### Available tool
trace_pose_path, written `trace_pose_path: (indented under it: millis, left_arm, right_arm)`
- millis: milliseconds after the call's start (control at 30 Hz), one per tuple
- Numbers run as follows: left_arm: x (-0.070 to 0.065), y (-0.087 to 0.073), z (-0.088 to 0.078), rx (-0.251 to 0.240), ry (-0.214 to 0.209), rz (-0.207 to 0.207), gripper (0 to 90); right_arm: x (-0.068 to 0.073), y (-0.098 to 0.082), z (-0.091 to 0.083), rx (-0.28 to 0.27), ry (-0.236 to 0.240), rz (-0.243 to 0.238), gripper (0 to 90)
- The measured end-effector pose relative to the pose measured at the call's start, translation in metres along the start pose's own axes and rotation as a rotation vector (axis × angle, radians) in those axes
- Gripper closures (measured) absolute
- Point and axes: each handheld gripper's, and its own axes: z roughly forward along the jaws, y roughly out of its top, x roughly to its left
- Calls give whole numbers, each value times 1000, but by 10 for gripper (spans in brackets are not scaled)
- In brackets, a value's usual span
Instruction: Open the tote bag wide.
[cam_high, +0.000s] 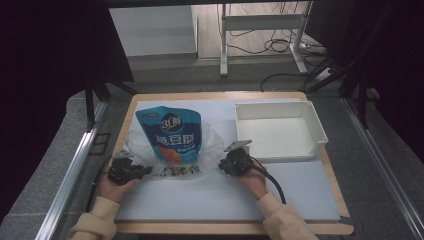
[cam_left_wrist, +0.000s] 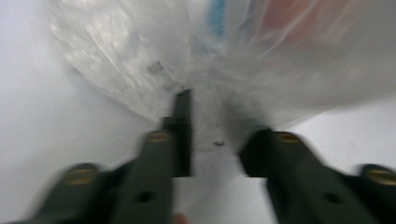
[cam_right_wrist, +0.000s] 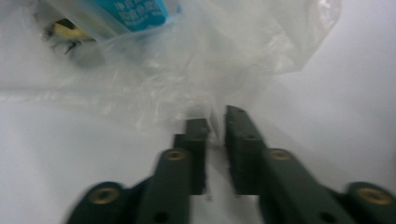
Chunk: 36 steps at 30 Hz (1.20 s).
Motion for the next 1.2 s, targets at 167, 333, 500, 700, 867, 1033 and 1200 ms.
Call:
trace_pose_path:
  millis: [167, 333, 500, 700, 867, 1033, 1200]
  left_arm:
    - [-4, -4, -14, -55, 16, -8, 314]
    - [-8, -8, -26, -86, 24, -1, 252]
    - [-8, -12, -33, -109, 32, -10, 197]
    - [-5, -14, -39, -133, 28, -30, 196]
    - [-4, -14, -45, -152, 28, -33, 197]
    - [-5, -8, -58, -190, 27, -42, 198]
    - [-5, 2, -76, -237, 25, -54, 204]
  right_arm:
    - [2, 1, -8, -33, 23, -8, 571]
    - [3, 2, -20, -81, 37, 3, 495]
    - [1, -1, -33, -136, 35, 24, 447]
    - [-2, -6, -44, -165, 22, 37, 414]
    - [-2, -10, -54, -188, 13, 35, 383]
    - [1, -10, -68, -224, 15, 23, 375]
    - [0, -4, -90, -278, 10, 22, 368]
